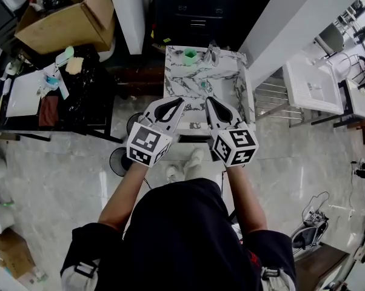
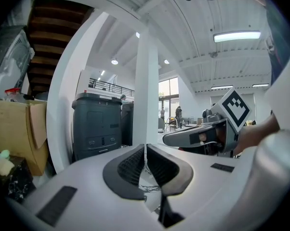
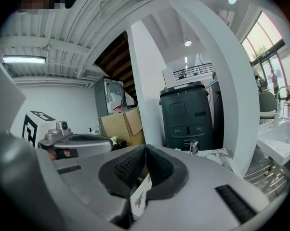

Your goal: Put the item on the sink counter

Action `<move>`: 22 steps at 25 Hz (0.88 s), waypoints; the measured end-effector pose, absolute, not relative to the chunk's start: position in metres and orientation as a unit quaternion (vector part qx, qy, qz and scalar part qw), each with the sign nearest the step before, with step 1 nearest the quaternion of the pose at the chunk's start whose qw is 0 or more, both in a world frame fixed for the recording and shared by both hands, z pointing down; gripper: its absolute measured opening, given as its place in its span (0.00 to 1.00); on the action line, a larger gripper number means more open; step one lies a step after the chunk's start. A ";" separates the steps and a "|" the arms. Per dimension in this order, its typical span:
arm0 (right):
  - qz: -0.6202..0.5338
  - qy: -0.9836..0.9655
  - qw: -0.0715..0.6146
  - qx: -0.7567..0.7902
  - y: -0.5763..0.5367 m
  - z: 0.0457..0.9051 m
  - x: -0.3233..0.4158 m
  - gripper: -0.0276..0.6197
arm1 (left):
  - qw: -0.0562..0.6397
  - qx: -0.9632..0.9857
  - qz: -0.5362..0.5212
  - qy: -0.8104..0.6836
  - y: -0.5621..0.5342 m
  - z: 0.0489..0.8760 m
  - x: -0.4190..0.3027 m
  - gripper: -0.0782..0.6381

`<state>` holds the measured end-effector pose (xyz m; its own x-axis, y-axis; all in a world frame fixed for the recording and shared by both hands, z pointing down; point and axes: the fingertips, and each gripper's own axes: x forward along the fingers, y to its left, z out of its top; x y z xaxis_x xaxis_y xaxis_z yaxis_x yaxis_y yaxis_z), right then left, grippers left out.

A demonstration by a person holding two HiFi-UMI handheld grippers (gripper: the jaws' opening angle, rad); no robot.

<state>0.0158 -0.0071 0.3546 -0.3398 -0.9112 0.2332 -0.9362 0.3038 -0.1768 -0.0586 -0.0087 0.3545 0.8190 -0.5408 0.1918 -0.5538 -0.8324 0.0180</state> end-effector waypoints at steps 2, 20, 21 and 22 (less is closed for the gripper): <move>0.138 -0.807 0.041 0.572 -0.002 0.352 0.015 0.10 | 0.036 0.953 0.091 -0.286 -0.004 0.353 -0.059 0.15; 0.117 -0.810 0.037 0.573 0.034 0.331 0.060 0.10 | 0.035 0.958 0.084 -0.272 0.033 0.332 -0.004 0.15; 0.116 -0.810 0.038 0.573 0.038 0.330 0.063 0.10 | 0.036 0.958 0.084 -0.272 0.037 0.331 0.000 0.15; 0.115 -0.811 0.040 0.572 0.041 0.329 0.066 0.10 | 0.037 0.958 0.083 -0.272 0.040 0.330 0.003 0.15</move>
